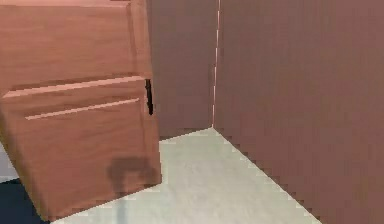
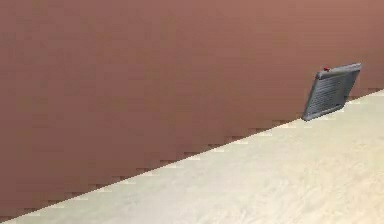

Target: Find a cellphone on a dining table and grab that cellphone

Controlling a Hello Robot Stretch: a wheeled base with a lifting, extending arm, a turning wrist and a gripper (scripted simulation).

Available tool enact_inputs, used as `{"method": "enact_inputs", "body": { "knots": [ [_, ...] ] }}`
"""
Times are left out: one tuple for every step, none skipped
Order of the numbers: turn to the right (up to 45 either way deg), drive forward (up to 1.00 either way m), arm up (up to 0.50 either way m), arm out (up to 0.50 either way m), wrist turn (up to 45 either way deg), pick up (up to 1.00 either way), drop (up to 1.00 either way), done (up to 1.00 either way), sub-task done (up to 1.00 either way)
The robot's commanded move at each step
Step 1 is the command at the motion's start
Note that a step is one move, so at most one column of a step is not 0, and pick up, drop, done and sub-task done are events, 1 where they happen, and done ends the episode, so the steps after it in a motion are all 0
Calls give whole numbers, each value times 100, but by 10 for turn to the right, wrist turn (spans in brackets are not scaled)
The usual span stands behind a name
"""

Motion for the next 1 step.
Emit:
{"method": "enact_inputs", "body": {
  "knots": [
    [-180,0,0,0,0,0,0,0,0]
  ]
}}
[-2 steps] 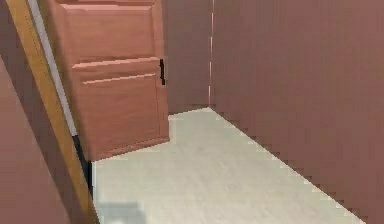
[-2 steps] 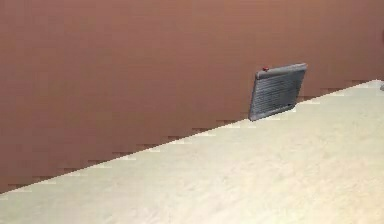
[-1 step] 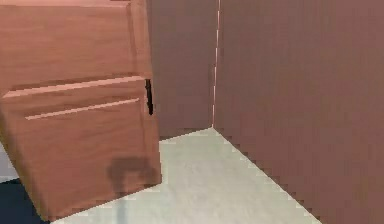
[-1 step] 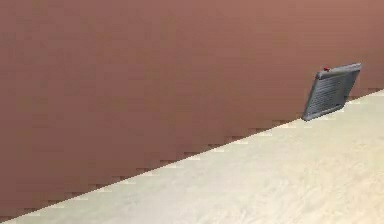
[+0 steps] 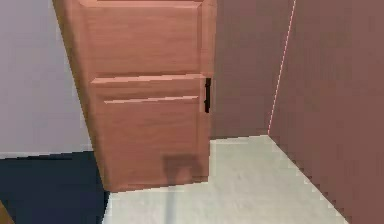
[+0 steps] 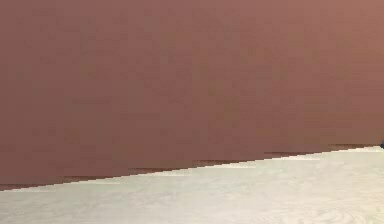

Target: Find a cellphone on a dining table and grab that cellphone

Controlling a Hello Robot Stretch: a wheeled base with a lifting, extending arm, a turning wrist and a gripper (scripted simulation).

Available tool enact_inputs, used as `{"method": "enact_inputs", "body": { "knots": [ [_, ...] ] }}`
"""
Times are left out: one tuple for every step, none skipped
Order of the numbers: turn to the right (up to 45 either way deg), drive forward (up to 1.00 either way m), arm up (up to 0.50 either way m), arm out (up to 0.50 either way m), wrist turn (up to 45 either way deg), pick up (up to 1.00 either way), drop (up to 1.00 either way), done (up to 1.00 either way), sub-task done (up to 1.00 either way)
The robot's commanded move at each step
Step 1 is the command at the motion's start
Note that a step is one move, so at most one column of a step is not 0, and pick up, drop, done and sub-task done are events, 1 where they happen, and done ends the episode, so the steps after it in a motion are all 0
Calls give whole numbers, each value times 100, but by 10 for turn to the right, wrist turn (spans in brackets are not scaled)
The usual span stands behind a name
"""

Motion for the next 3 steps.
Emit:
{"method": "enact_inputs", "body": {
  "knots": [
    [0,30,0,0,0,0,0,0,0],
    [-300,0,0,0,0,0,0,0,0],
    [0,45,0,0,0,0,0,0,0]
  ]
}}
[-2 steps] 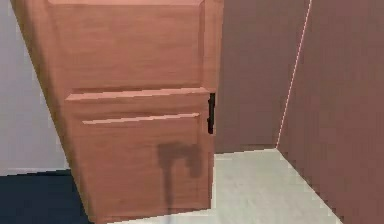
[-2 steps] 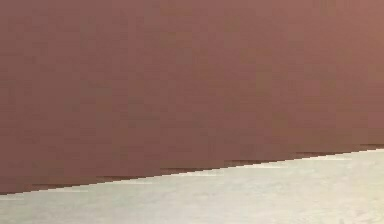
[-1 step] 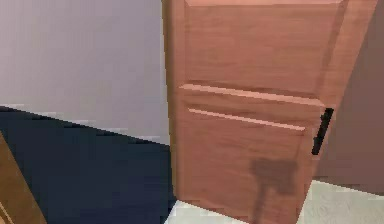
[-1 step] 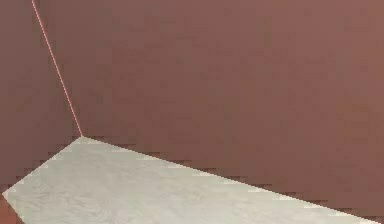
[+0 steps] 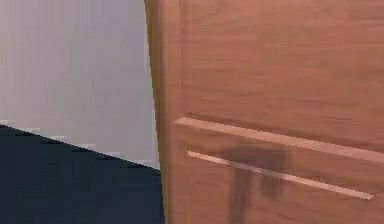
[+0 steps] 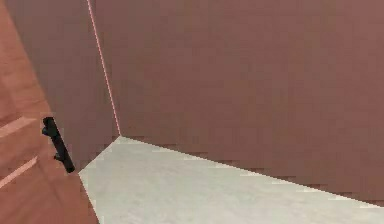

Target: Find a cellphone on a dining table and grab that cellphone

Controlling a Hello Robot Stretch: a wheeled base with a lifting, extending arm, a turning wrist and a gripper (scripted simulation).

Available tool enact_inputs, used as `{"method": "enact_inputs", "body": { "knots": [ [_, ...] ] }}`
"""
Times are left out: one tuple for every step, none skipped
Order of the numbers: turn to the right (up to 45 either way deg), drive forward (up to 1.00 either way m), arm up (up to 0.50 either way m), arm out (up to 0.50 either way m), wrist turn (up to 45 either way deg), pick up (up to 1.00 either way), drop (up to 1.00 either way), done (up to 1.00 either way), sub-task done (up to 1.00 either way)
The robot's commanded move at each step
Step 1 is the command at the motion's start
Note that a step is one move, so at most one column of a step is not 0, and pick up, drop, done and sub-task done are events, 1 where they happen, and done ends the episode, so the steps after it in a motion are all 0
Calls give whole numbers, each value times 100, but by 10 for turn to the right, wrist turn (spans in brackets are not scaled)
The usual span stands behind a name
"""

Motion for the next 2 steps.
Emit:
{"method": "enact_inputs", "body": {
  "knots": [
    [-390,0,0,0,0,0,0,0,0],
    [0,60,0,0,0,0,0,0,0]
  ]
}}
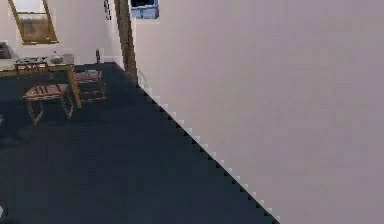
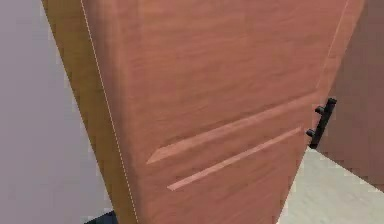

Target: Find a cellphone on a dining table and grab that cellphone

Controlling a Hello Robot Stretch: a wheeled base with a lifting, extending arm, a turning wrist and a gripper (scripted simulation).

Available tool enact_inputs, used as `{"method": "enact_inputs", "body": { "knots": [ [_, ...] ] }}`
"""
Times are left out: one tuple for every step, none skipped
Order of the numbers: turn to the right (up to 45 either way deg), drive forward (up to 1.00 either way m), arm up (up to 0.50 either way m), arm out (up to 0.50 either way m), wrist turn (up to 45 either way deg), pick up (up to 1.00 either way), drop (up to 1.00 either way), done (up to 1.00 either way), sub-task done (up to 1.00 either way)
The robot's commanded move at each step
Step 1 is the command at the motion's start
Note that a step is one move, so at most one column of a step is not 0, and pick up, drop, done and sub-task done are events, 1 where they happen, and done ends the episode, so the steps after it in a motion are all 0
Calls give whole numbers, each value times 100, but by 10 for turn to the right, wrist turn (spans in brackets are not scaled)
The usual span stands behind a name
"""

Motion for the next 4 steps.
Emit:
{"method": "enact_inputs", "body": {
  "knots": [
    [-300,0,0,0,0,0,0,0,0],
    [0,100,0,0,0,0,0,0,0],
    [0,100,0,0,0,0,0,0,0],
    [-30,0,0,0,0,0,0,0,0]
  ]
}}
